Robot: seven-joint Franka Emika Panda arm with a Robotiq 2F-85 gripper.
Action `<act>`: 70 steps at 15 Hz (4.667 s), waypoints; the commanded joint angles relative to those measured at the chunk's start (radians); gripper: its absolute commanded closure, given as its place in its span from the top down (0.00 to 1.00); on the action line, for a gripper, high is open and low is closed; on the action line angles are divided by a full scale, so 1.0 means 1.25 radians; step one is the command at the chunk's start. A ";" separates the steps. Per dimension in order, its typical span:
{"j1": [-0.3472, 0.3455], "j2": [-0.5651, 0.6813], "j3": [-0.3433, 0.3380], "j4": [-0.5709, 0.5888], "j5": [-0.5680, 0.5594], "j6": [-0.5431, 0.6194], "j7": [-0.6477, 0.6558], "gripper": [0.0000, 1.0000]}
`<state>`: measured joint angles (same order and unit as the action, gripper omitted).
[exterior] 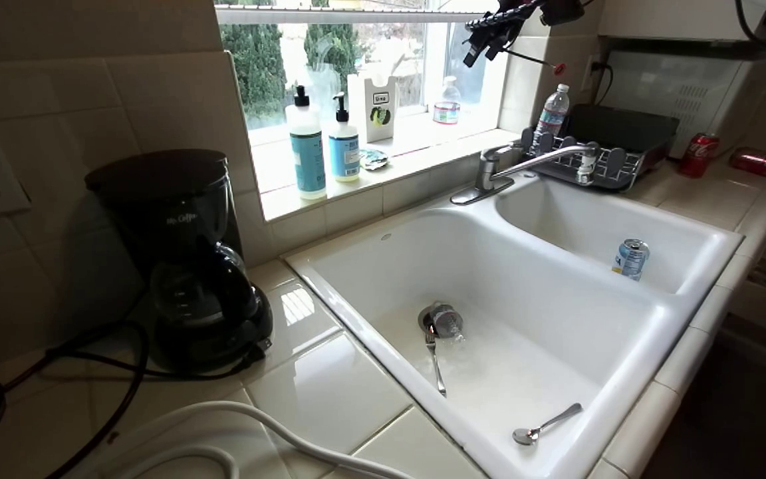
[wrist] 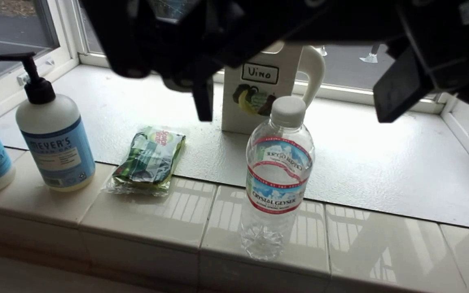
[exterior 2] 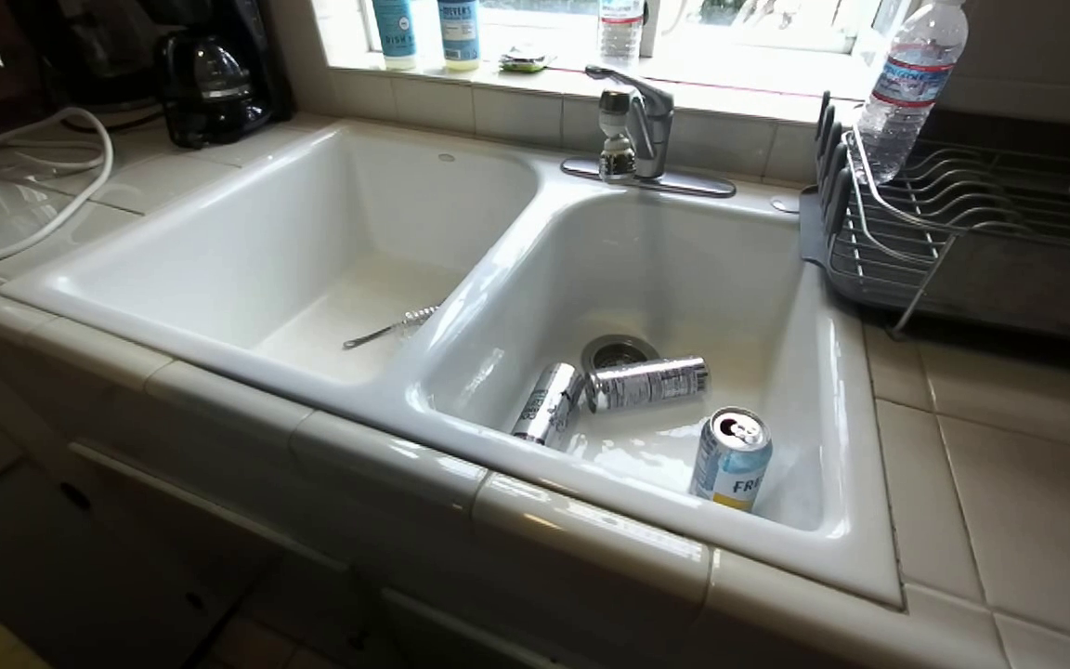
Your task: Put the plastic bottle on the drying rack
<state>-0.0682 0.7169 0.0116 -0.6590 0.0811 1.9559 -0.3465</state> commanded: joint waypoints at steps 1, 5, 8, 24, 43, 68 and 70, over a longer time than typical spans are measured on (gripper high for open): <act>0.003 0.016 -0.008 0.006 -0.007 0.009 0.019 1.00; 0.005 0.051 -0.014 0.020 -0.006 0.070 0.041 0.97; 0.005 0.071 -0.010 0.025 -0.002 0.102 0.053 0.92; 0.008 0.129 0.000 0.046 0.000 0.219 0.041 0.63; -0.011 0.065 0.012 0.036 0.008 0.167 0.048 0.08; -0.070 -0.421 -0.283 -0.588 -0.296 0.159 0.659 0.08; -0.069 -0.436 -0.284 -0.667 -0.330 0.232 0.717 0.08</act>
<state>-0.1869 0.2517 -0.3310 -1.2949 -0.2559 2.1220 0.4341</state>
